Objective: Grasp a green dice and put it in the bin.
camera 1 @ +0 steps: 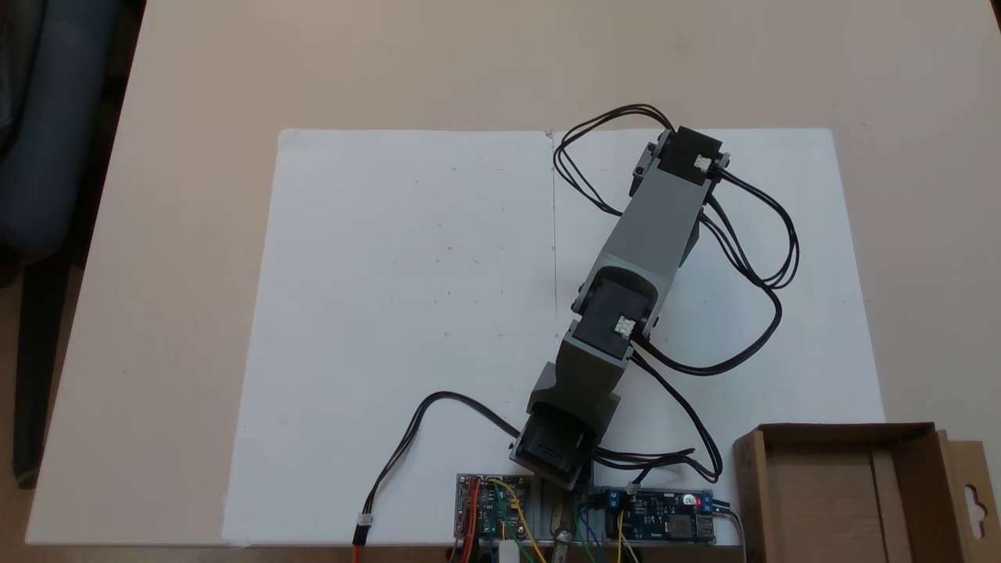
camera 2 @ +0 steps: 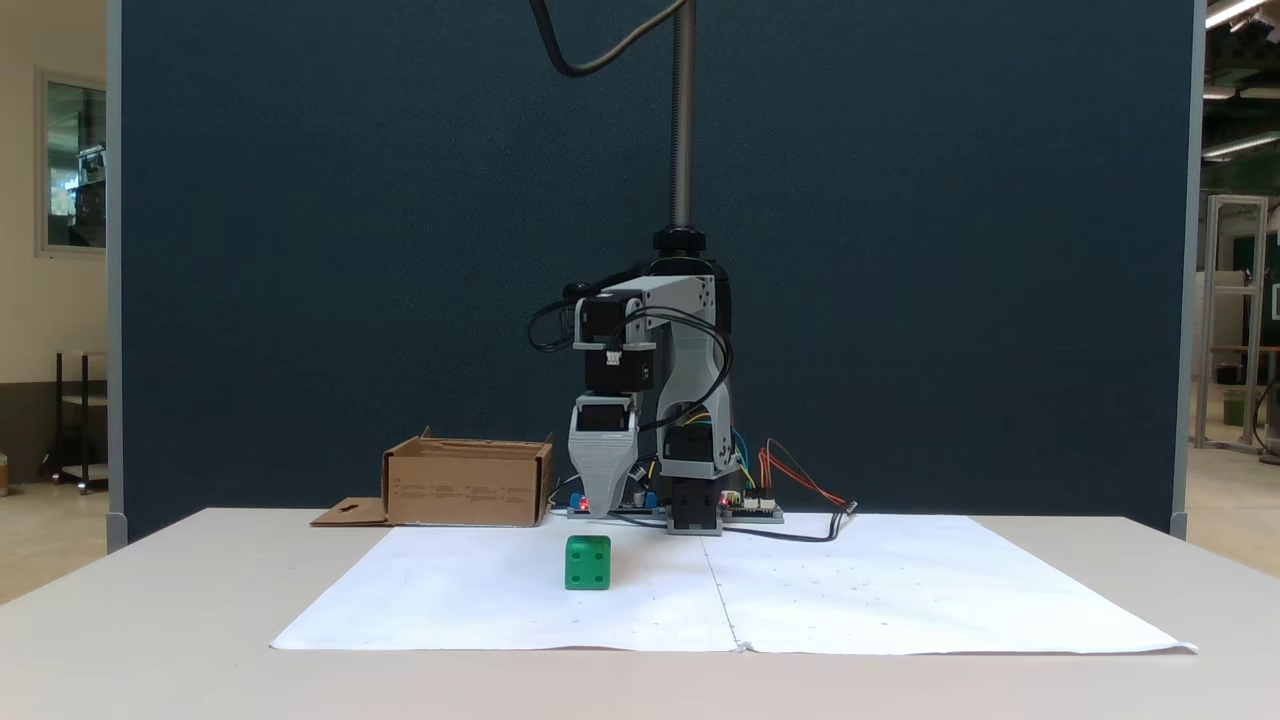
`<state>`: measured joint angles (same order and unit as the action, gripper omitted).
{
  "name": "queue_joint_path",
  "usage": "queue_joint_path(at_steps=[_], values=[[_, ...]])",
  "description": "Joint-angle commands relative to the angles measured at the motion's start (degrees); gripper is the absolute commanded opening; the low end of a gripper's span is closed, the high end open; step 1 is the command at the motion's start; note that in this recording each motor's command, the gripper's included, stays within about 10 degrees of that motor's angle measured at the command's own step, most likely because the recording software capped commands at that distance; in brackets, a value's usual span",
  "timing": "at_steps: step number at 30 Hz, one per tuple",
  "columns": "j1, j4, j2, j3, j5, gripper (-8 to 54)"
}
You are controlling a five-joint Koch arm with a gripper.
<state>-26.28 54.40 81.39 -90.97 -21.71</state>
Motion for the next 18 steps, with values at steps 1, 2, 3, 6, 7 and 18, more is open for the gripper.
queue_joint_path(at_steps=[1,2,3,6,7,18], values=[[-0.8,-1.8,0.6,1.1,1.8,46.4],[-0.9,-2.0,0.2,1.1,1.7,46.4],[-1.0,-2.1,0.2,1.1,1.4,46.4],[-1.1,-2.1,-0.3,1.1,0.1,46.4],[-1.1,-2.2,-0.4,1.1,0.1,46.4],[-1.0,-5.8,-4.7,1.1,-1.0,46.3]])
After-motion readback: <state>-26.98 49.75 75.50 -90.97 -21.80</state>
